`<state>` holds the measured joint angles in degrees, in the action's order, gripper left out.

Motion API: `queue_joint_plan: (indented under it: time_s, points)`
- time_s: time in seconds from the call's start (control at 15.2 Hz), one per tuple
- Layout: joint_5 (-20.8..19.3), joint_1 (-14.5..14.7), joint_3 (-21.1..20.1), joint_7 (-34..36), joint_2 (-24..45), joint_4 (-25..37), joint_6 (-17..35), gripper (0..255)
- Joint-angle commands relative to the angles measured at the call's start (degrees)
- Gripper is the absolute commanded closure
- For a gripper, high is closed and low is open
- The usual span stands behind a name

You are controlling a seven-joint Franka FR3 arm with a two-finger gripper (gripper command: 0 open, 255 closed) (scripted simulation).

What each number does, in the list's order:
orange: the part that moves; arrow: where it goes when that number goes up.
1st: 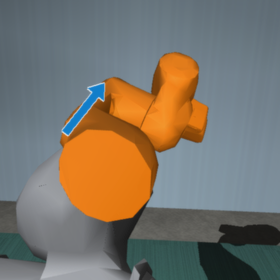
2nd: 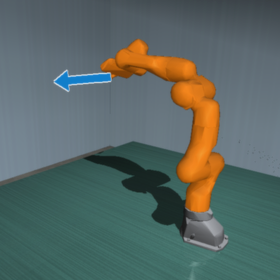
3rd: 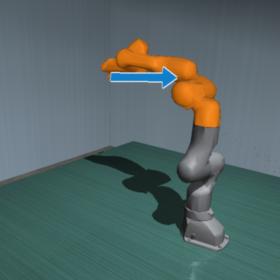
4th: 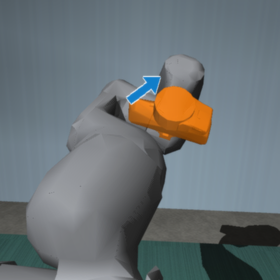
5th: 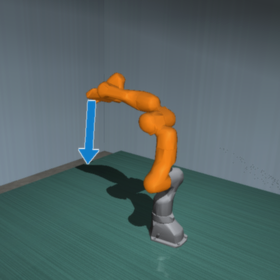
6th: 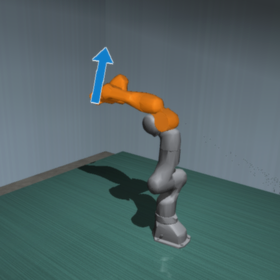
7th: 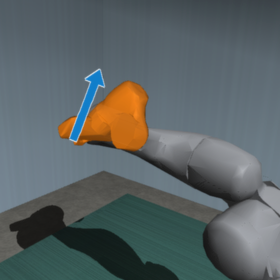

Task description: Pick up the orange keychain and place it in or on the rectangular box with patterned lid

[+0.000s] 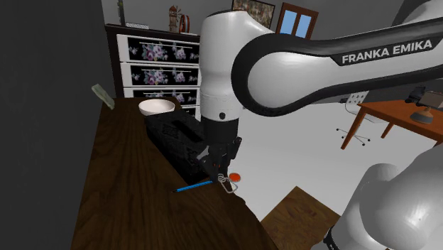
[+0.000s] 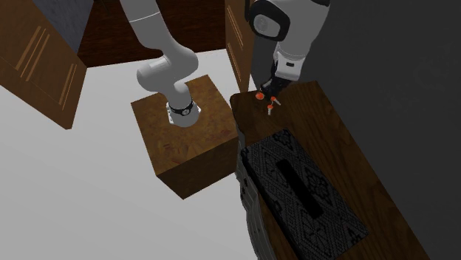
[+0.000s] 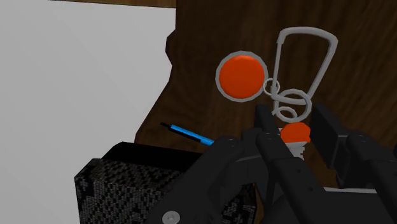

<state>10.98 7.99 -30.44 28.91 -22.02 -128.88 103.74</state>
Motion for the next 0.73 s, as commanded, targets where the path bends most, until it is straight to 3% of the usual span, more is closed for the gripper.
queue_joint_plan:
  time_s: [0.0,0.13,0.66]
  points:
    - [-0.11,-0.08,0.28,-0.07,-0.2,1.34,-1.57,255]
    - [-0.18,-0.12,0.51,-0.08,-0.38,2.56,-2.97,255]
    - [-7.6,-5.22,2.68,-3.65,13.01,14.13,-2.55,255]
